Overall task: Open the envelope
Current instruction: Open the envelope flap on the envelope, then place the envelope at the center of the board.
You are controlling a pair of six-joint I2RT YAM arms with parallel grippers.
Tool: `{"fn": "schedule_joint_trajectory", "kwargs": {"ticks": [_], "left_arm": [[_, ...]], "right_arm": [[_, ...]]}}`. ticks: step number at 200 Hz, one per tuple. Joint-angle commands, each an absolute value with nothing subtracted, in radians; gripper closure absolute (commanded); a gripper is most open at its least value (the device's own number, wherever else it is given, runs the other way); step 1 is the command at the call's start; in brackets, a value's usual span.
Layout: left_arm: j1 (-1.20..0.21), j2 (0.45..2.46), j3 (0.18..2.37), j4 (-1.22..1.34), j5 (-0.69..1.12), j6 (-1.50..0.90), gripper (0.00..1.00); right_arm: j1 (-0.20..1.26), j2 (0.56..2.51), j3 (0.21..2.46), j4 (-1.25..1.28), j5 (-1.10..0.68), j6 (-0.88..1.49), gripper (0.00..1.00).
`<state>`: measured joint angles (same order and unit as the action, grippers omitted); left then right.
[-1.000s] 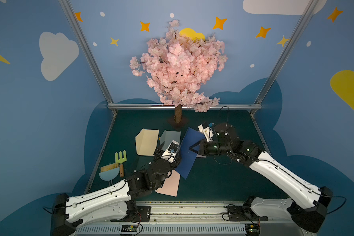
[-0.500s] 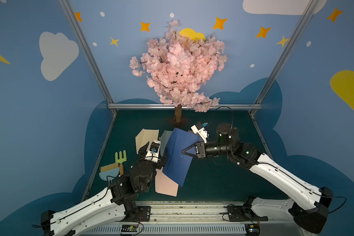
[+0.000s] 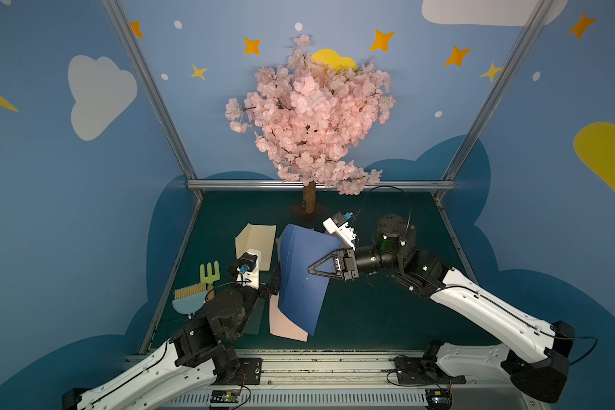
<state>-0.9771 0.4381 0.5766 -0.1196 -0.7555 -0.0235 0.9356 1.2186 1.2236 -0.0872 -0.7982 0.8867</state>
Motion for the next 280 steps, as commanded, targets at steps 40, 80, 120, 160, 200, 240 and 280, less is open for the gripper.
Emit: {"fn": "schedule_joint_trajectory", "kwargs": {"ticks": [40, 80, 120, 160, 200, 240, 280], "left_arm": [[-0.954, 0.330, 0.567, -0.091, -0.524, -0.138, 0.11], [-0.952, 0.261, 0.571, -0.129, -0.568, -0.155, 0.11], [-0.953, 0.197, 0.586, -0.196, -0.615, -0.159, 0.10], [-0.952, 0.210, 0.616, -0.258, -0.624, -0.164, 0.09], [-0.953, 0.260, 0.644, -0.325, -0.573, -0.208, 0.06], [-0.951, 0.338, 0.701, -0.370, -0.337, -0.289, 0.03], [-0.946, 0.322, 0.739, -0.440, -0.219, -0.394, 0.03]], "right_arm": [[0.925, 1.246, 1.192, -0.014, -0.808, 0.899, 1.00], [0.897, 1.234, 1.168, -0.017, -0.806, 0.897, 1.00], [0.828, 1.204, 1.144, -0.070, -0.835, 0.875, 1.00], [0.743, 1.195, 1.157, -0.203, -0.899, 0.804, 1.00], [0.693, 1.201, 1.172, -0.273, -0.945, 0.754, 1.00], [0.680, 1.203, 1.206, -0.307, -0.973, 0.714, 1.00], [0.675, 1.200, 1.209, -0.302, -0.999, 0.695, 1.00]]}}
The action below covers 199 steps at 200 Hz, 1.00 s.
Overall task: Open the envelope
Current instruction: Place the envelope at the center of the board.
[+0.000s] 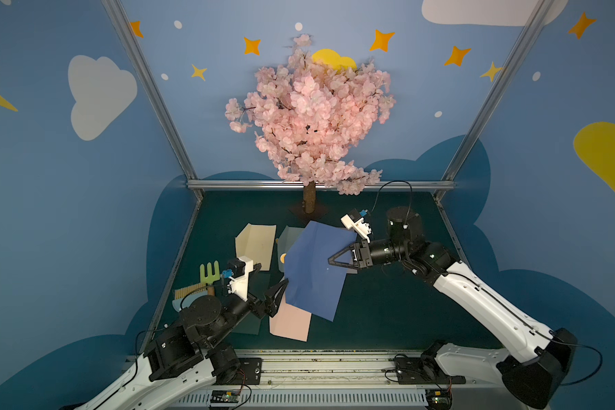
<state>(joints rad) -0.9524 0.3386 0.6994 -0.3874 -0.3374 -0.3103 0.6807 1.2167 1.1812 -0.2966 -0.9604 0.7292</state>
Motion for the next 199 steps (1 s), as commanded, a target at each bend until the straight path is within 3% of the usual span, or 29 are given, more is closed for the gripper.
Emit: {"fn": "schedule_joint_trajectory", "kwargs": {"ticks": [1, 18, 36, 84, 153, 199], "left_arm": [[-0.945, 0.322, 0.740, -0.441, -0.216, -0.397, 0.03], [-0.944, 0.329, 0.751, -0.466, -0.182, -0.425, 0.03], [-0.944, 0.343, 0.742, -0.436, -0.133, -0.447, 0.10], [-0.878, 0.444, 0.726, -0.382, -0.021, -0.521, 0.11], [-0.519, 0.558, 0.646, -0.095, 0.511, -0.761, 0.26], [-0.457, 0.637, 0.631, 0.050, 0.720, -0.854, 0.29]], "right_arm": [[0.674, 1.200, 1.209, -0.301, -1.000, 0.694, 1.00], [0.675, 1.198, 1.208, -0.292, -1.015, 0.695, 1.00], [0.675, 1.200, 1.207, -0.286, -1.027, 0.695, 1.00], [0.690, 1.176, 1.201, -0.265, -1.056, 0.696, 1.00], [0.724, 1.160, 1.199, -0.345, -1.049, 0.621, 1.00], [0.725, 1.164, 1.201, -0.373, -1.034, 0.590, 1.00]]}}
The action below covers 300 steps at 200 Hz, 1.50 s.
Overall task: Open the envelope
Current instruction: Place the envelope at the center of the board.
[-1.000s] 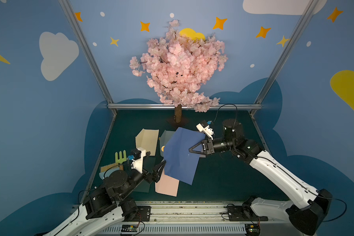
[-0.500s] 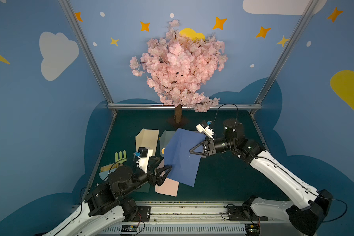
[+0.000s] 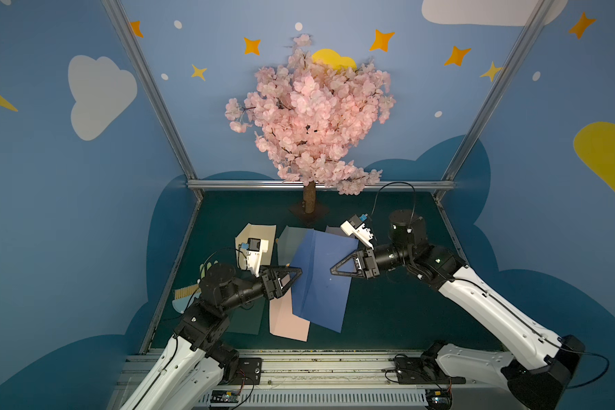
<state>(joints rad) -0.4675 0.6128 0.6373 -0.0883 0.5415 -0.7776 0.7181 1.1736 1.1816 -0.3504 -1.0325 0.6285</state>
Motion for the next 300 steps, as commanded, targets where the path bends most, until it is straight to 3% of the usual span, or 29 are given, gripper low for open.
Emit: {"fn": "schedule_joint_trajectory", "kwargs": {"ticks": [1, 53, 99, 170, 235, 247, 288, 300], "left_arm": [[-0.456, 0.638, 0.631, 0.052, 0.722, -0.854, 0.29], [-0.426, 0.539, 0.586, 0.060, 0.739, -0.879, 0.30], [-0.420, 0.532, 0.551, 0.093, 0.742, -0.906, 0.43], [-0.421, 0.538, 0.536, 0.130, 0.742, -0.909, 0.50], [-0.420, 0.554, 0.526, 0.181, 0.758, -0.929, 0.85], [-0.420, 0.552, 0.525, 0.183, 0.756, -0.931, 0.97], [-0.420, 0.543, 0.514, 0.190, 0.737, -0.940, 0.97], [-0.419, 0.537, 0.512, 0.189, 0.729, -0.938, 0.97]], "right_arm": [[0.724, 1.164, 1.201, -0.374, -1.034, 0.589, 1.00], [0.698, 1.158, 1.219, -0.423, -0.975, 0.561, 1.00], [0.690, 1.164, 1.239, -0.419, -0.948, 0.572, 1.00], [0.697, 1.186, 1.208, -0.269, -0.989, 0.679, 1.00], [0.703, 1.195, 1.201, -0.278, -0.985, 0.668, 1.00], [0.703, 1.198, 1.199, -0.287, -0.981, 0.661, 1.00], [0.700, 1.205, 1.205, -0.334, -0.939, 0.634, 1.00], [0.700, 1.211, 1.218, -0.402, -0.884, 0.606, 0.80]]}}
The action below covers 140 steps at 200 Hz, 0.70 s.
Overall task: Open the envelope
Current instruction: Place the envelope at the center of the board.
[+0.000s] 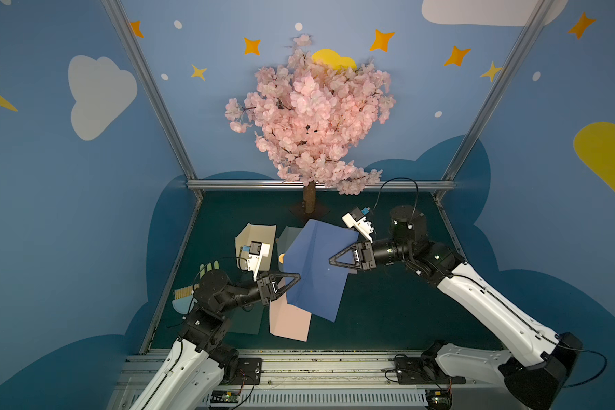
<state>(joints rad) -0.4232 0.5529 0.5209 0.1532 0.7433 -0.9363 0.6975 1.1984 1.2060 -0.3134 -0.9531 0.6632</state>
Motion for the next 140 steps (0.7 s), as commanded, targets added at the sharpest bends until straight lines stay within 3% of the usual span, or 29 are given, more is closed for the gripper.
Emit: {"fn": "schedule_joint_trajectory", "kwargs": {"ticks": [1, 15, 41, 74, 140], "left_arm": [[-0.421, 0.537, 0.512, 0.189, 0.728, -0.937, 0.97], [-0.417, 0.531, 0.512, 0.178, 0.717, -0.931, 0.97], [-0.419, 0.528, 0.508, 0.172, 0.695, -0.929, 0.97], [-0.420, 0.522, 0.478, 0.216, 0.653, -0.952, 0.97], [-0.417, 0.581, 0.384, 0.369, 0.592, -1.030, 0.97]], "right_arm": [[0.701, 1.211, 1.219, -0.406, -0.880, 0.603, 0.78], [0.703, 1.215, 1.228, -0.478, -0.802, 0.572, 0.62], [0.703, 1.198, 1.205, -0.538, -0.645, 0.564, 0.47], [0.701, 1.171, 1.166, -0.614, -0.408, 0.593, 0.40], [0.703, 1.261, 1.139, -0.629, -0.323, 0.612, 0.38]]}}
